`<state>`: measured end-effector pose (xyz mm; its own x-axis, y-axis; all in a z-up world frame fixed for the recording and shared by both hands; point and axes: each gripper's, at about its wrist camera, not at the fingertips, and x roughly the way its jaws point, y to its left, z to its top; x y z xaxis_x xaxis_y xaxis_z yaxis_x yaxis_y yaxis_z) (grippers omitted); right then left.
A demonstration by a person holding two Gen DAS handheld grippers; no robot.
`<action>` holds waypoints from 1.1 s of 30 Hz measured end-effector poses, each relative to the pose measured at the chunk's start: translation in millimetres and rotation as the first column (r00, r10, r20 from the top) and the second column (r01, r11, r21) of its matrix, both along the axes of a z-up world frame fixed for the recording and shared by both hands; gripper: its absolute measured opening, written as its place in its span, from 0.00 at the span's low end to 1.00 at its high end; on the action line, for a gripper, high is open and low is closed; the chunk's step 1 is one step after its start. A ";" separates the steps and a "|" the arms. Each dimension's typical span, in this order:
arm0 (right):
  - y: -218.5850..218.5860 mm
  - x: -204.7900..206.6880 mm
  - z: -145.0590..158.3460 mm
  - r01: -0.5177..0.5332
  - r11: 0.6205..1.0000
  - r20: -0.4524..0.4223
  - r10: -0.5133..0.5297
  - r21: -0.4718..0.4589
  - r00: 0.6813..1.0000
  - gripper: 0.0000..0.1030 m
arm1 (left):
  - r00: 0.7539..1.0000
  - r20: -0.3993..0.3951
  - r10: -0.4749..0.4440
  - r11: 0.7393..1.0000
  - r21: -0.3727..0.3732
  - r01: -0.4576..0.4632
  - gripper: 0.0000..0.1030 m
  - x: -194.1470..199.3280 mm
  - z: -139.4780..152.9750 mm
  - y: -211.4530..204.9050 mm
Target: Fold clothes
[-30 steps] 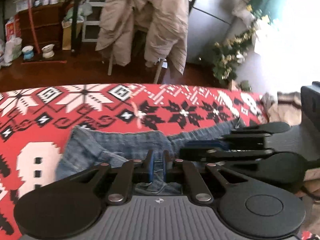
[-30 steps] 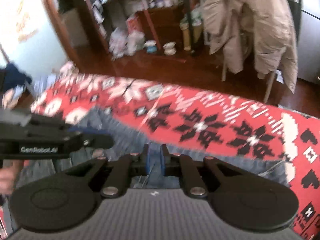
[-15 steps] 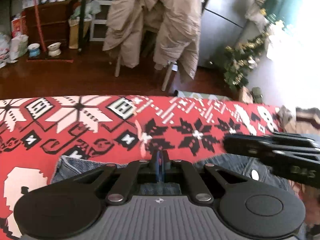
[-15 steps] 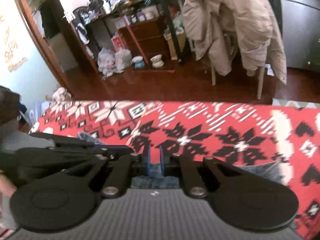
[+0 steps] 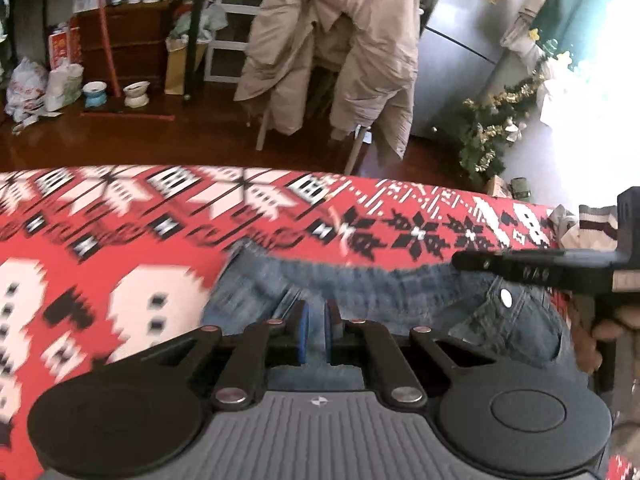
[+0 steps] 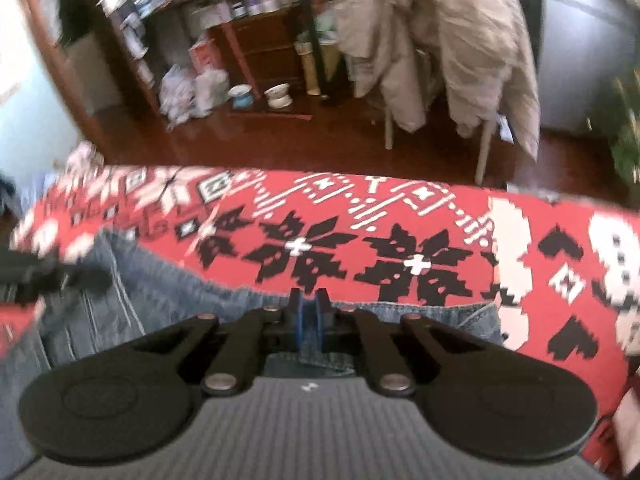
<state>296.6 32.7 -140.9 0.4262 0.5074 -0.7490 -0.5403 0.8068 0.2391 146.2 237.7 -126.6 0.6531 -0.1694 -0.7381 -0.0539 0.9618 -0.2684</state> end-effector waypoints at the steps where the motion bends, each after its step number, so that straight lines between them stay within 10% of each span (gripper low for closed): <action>1: 0.7 -1.1 0.8 0.003 1.000 -0.005 -0.003 0.006 1.000 0.09 | 1.000 0.007 0.002 1.000 -0.002 -0.002 0.06 -9.5 0.9 1.4; 7: -27.0 -61.0 24.9 -0.108 0.994 0.057 0.106 0.034 0.993 0.10 | 0.997 0.069 -0.029 0.997 -0.076 0.034 0.06 -71.2 4.2 -12.3; 14: -18.4 -118.9 17.3 -0.237 0.971 0.094 0.238 -0.020 0.967 0.12 | 0.992 0.049 -0.114 0.993 0.019 0.113 0.06 -80.1 -14.3 -56.8; 33: 39.6 -103.5 17.4 -0.294 0.953 0.137 0.301 -0.069 0.944 0.15 | 0.998 0.053 -0.024 0.994 -0.107 0.029 0.07 -97.9 -31.3 -36.7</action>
<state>193.1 72.3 -123.6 0.3665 0.5937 -0.7164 -0.7836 0.6121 0.1065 48.2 201.0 -157.9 0.6841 -0.2640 -0.6800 -0.0123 0.9279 -0.3726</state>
